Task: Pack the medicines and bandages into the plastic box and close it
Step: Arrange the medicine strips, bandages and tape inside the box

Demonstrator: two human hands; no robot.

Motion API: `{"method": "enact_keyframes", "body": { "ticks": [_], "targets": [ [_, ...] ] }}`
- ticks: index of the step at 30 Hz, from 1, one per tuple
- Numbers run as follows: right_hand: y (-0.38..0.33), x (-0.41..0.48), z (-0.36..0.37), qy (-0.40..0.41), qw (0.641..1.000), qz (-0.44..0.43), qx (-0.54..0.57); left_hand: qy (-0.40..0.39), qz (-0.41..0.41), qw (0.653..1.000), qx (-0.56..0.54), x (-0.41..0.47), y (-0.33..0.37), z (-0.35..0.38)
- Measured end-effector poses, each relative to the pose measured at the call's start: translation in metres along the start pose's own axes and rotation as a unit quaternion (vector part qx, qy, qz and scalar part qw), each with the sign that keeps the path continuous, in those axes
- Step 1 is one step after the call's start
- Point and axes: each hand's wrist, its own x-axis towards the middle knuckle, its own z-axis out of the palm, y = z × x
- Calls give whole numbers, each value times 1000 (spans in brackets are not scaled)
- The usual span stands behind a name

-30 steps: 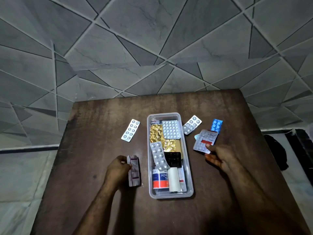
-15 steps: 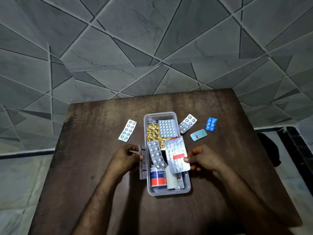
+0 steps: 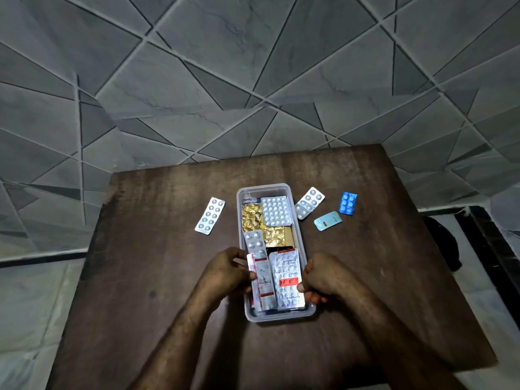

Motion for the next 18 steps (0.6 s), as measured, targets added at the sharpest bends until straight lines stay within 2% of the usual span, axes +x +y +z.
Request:
{"method": "enact_keyframes", "body": {
  "ticks": [5,9,14,18],
  "targets": [
    [-6,-4,3,34,999,23,-10,58,25,984,169,9,-7,14],
    [-10,-4,3,62,996,25,-54,85,39,964,248,9,-4,22],
    [-11,-5,-8,81,995,-3,-66,104,49,958,262,11,-3,24],
    [0,6,-28,105,994,-20,5,128,75,978,145,16,0,16]
  ]
}}
